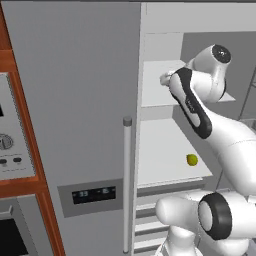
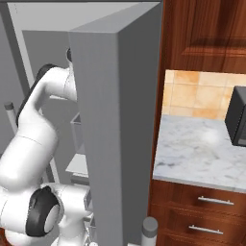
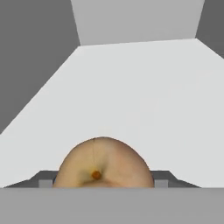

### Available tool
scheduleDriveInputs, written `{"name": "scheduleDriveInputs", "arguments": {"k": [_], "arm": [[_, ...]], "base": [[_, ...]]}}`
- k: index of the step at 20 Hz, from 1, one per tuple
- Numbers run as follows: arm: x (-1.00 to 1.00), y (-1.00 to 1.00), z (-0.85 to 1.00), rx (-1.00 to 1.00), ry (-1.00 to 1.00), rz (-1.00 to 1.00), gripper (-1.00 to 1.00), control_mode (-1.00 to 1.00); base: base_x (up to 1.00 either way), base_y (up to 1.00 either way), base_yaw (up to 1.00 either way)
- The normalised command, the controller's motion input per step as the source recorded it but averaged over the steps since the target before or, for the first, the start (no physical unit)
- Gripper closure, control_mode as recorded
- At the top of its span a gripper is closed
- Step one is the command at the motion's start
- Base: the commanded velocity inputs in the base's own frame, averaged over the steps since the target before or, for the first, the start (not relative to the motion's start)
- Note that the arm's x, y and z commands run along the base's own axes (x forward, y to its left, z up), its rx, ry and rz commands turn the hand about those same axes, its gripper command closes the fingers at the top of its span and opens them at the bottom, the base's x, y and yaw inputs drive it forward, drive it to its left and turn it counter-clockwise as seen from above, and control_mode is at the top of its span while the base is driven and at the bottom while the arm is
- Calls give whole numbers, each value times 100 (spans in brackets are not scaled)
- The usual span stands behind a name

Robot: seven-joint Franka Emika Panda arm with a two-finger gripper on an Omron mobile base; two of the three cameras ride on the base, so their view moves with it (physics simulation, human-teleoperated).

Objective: Retrieve the peach and pear from the fridge and place them into the bowl on the dining table.

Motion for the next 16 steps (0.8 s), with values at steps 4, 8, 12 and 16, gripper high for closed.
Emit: {"name": "scheduleDriveInputs", "arguments": {"k": [4, 8, 12, 16], "arm": [[-100, 0, 0, 0, -11, 0, 100, -100], [-100, 0, 0, 0, -14, 0, 100, -100], [-75, 0, 0, 0, -11, 0, 100, 100], [0, 0, 0, 0, 0, 0, 100, 100]], "base": [[0, 0, 0], [0, 0, 0], [-25, 0, 0], [-100, 0, 0]]}}
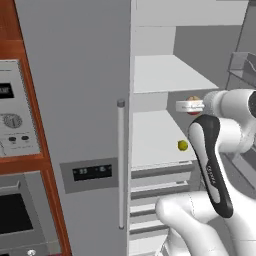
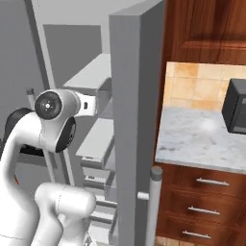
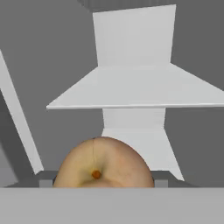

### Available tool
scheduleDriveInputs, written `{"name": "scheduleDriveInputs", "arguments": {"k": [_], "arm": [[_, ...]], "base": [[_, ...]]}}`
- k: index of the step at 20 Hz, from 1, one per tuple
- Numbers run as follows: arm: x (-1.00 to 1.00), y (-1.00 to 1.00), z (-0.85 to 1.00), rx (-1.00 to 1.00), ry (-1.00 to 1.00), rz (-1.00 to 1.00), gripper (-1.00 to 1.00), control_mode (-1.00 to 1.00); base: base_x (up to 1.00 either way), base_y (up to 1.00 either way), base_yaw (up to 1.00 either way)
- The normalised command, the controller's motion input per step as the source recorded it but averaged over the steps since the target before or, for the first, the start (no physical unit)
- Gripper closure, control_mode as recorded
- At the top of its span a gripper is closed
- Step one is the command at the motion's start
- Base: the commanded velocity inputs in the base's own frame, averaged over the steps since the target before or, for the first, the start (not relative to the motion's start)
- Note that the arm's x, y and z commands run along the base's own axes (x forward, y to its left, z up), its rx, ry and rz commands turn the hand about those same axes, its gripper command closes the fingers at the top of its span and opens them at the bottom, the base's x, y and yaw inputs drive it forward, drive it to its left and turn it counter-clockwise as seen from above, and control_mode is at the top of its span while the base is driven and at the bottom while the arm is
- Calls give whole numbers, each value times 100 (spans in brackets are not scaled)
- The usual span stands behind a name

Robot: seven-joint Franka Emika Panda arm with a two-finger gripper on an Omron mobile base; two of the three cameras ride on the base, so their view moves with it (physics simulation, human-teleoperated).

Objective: Retrieve the peach and pear from the fridge and place them into the bowl on the dining table.

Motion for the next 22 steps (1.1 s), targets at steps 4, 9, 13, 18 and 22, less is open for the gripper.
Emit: {"name": "scheduleDriveInputs", "arguments": {"k": [4, 9, 13, 18, 22], "arm": [[0, 0, 0, 0, 0, 0, 100, 100], [0, 0, 0, 0, 0, 0, 100, 100], [0, 0, 0, 0, 0, 0, 100, 100], [0, 0, 0, 0, 0, 0, 100, 100], [0, 0, 0, 0, 0, 0, 100, 100]], "base": [[-100, 1, 0], [-89, 33, -12], [-59, 58, -32], [-38, 42, -48], [-38, 29, -58]]}}
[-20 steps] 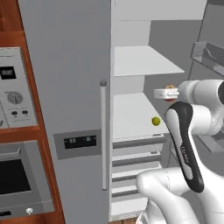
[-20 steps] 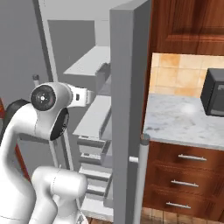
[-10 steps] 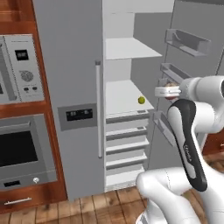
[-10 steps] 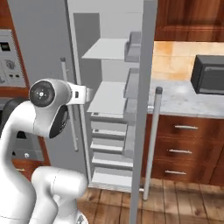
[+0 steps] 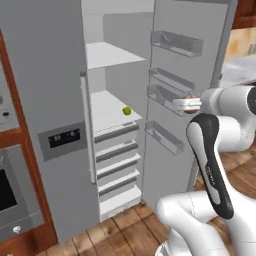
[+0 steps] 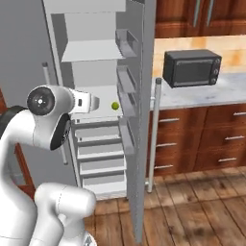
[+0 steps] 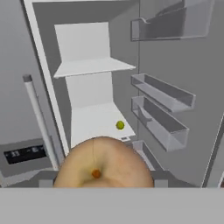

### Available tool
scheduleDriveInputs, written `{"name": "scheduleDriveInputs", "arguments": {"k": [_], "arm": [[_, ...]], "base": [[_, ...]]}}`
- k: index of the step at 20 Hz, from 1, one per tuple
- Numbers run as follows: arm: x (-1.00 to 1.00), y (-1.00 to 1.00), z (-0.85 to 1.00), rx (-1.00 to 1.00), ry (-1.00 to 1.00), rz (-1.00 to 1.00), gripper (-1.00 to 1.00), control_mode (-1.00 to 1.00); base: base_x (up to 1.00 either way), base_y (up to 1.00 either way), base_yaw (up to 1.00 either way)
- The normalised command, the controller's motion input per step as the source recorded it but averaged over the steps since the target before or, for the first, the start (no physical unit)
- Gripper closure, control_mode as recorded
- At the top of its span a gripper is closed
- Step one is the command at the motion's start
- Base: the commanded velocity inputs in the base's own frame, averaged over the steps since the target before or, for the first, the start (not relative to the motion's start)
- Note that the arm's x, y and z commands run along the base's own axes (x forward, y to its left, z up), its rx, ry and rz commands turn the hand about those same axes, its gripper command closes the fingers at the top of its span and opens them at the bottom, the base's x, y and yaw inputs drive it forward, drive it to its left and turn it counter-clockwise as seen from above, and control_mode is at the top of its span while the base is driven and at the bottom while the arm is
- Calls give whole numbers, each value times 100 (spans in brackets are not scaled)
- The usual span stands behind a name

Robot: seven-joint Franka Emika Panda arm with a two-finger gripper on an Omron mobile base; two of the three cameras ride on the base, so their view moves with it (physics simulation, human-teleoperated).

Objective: Retrieve the peach and pear from the fridge and place them into the bowl on the dining table.

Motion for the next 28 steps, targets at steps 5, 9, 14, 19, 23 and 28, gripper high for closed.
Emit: {"name": "scheduleDriveInputs", "arguments": {"k": [5, 9, 14, 19, 23, 28], "arm": [[0, 0, 0, 0, 0, 0, 100, 100], [0, 0, 0, 0, 0, 0, 100, 100], [0, 0, 0, 0, 0, 0, 100, 100], [0, 0, 0, 0, 0, 0, 100, 100], [0, 0, 0, 0, 0, 0, 100, 100], [0, 0, 0, 0, 0, 0, 100, 100]], "base": [[-45, 4, -60], [-48, 0, -61], [-58, 0, -60], [-65, 0, -62], [-69, 0, -62], [-71, 0, -60]]}}
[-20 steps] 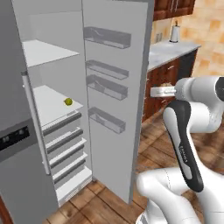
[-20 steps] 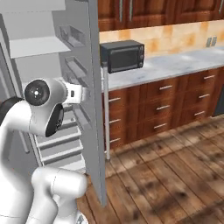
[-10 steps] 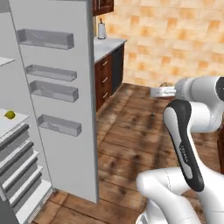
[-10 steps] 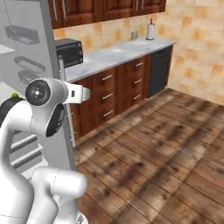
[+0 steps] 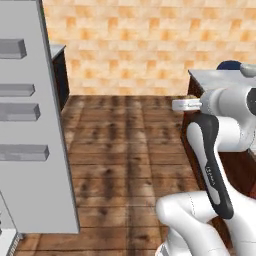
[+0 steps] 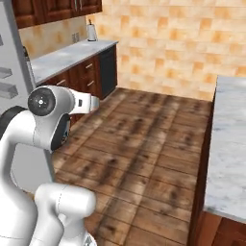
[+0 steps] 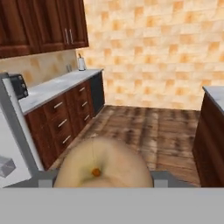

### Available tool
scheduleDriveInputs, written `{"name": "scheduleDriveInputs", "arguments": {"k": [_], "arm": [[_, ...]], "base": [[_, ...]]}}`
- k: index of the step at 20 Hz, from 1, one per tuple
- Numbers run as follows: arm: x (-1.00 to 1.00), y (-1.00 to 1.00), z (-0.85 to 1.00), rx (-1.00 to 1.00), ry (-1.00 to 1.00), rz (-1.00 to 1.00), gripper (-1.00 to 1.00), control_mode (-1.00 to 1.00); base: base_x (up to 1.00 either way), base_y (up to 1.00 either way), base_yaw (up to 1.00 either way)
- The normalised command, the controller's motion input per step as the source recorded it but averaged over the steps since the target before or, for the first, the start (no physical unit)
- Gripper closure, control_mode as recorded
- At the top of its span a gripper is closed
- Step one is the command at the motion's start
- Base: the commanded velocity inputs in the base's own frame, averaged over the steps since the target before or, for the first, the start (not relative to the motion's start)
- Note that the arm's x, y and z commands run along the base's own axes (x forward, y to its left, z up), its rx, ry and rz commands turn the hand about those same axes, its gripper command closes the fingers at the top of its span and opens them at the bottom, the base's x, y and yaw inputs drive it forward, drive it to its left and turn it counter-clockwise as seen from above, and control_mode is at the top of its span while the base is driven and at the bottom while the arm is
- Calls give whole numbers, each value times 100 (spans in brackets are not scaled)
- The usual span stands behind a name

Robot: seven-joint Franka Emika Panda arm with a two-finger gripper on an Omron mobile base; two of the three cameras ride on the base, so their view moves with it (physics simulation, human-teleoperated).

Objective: Retrieve the peach and pear from the fridge and place them into the bowl on the dining table.

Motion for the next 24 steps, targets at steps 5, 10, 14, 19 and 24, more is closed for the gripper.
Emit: {"name": "scheduleDriveInputs", "arguments": {"k": [5, 10, 14, 19, 24], "arm": [[0, 0, 0, 0, 0, 0, 100, 100], [0, 0, 0, 0, 0, 0, 100, 100], [0, 0, 0, 0, 0, 0, 100, 100], [0, 0, 0, 0, 0, 0, 100, 100], [0, 0, 0, 0, 0, 0, 100, 100]], "base": [[-59, 0, -58], [-6, 0, -50], [34, 6, -28], [63, 14, -2], [81, 41, 0]]}}
